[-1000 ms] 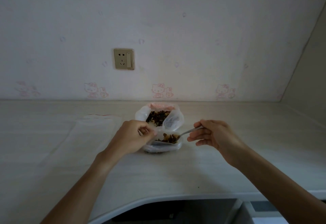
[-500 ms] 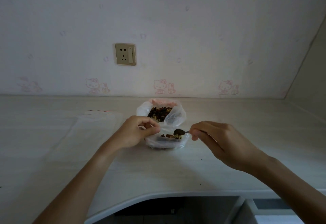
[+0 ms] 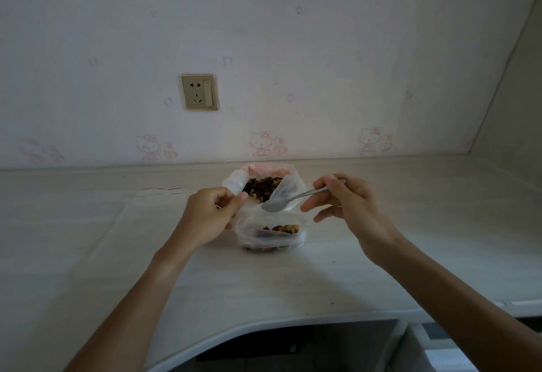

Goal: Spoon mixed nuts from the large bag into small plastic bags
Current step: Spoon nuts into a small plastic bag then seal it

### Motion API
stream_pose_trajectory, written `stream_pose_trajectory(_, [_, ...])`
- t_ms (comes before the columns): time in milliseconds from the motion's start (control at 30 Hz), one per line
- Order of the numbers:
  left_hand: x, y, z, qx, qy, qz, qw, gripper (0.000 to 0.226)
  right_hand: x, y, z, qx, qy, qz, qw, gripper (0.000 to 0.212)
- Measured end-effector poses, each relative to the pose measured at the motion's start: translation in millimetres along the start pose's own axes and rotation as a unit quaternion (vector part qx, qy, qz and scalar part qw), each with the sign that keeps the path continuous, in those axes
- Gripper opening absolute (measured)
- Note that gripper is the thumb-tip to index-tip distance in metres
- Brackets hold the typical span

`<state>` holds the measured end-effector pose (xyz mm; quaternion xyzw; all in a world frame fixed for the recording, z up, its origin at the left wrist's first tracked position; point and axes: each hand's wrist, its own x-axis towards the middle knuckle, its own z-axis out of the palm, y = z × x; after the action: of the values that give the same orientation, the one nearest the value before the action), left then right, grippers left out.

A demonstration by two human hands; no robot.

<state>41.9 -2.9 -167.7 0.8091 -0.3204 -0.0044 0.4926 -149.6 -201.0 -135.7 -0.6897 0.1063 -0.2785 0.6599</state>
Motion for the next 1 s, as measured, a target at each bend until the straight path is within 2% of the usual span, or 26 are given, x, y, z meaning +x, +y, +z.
stream_pose_trajectory(100, [1.6, -7.9, 3.5, 0.078, 0.094, -0.023, 0.992, 0.036, 13.2, 4.2, 8.8, 0.018, 0.005, 0.035, 0.999, 0.034])
stream_pose_trajectory(167, [2.3, -14.0, 6.6, 0.134, 0.126, -0.031, 0.982, 0.041, 22.6, 7.4, 14.1, 0.013, 0.008, 0.044, 0.999, 0.034])
stream_pose_trajectory(300, [16.4, -17.9, 13.4, 0.112, 0.112, -0.071, 0.985, 0.071, 43.1, 10.6, 26.2, -0.035, 0.013, 0.031, 0.999, 0.034])
stream_pose_trajectory(367, [26.6, -14.6, 17.7, 0.092, 0.098, -0.097, 0.986, 0.077, 52.6, 13.6, 33.2, -0.056, 0.009, 0.027, 0.998, 0.034])
stream_pose_trajectory(500, [37.3, -15.3, 26.4, 0.106, 0.108, -0.091, 0.984, 0.046, 66.5, 25.4, 45.0, -0.056, -0.004, 0.067, 0.996, 0.035])
stream_pose_trajectory(733, [41.1, -18.5, 30.0, 0.045, 0.146, -0.014, 0.988, 0.042, 75.3, 41.6, 58.3, 0.013, 0.002, 0.118, 0.993, 0.027])
stream_pose_trajectory(1000, [37.0, -17.0, 28.7, 0.044, 0.154, 0.057, 0.985, 0.034, 78.0, 48.5, 51.7, 0.048, 0.035, 0.159, 0.985, 0.027])
